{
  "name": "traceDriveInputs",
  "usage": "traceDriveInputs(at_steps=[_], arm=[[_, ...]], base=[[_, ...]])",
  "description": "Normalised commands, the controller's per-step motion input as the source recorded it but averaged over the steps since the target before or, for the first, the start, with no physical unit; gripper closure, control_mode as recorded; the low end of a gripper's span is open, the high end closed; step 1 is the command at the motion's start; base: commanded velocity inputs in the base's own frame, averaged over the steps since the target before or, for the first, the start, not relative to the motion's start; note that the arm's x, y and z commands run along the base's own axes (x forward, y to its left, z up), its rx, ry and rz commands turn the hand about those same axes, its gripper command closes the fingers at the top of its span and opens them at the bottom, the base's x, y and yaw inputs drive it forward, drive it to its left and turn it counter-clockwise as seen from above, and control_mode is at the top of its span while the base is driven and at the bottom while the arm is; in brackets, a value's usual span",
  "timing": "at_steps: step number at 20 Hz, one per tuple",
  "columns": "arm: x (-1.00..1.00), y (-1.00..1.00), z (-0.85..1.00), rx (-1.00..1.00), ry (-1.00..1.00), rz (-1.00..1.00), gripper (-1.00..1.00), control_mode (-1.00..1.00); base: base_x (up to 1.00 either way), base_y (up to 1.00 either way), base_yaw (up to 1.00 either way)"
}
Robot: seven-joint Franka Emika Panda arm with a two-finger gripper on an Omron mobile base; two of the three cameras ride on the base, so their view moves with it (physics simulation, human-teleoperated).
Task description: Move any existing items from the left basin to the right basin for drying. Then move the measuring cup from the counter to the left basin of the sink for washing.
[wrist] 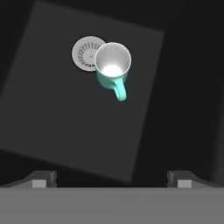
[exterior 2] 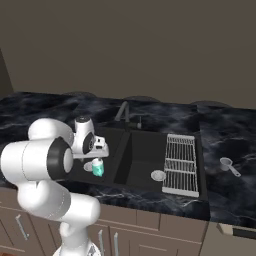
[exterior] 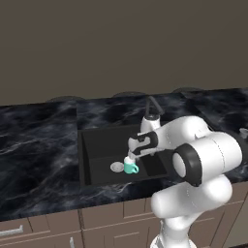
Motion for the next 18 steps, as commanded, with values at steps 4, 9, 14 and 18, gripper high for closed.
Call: traceDriveInputs(at_steps=[4, 9, 14, 18], arm=[[0.01, 0.01, -0.13, 0.00, 0.00, 0.01, -1.00, -1.00], [0.00, 0.00, -0.08, 0.00, 0.00, 0.01, -1.00, -1.00], [0.00, 0.01, -0.10, 0.00, 0.00, 0.01, -1.00, -1.00], [0.00, 0.00, -0.07, 0.00, 0.00, 0.00, -1.00, -1.00]], base=[[0.00, 0.00, 0.00], [0.00, 0.00, 0.00], [0.00, 0.00, 0.00], [0.00, 0.00, 0.00]])
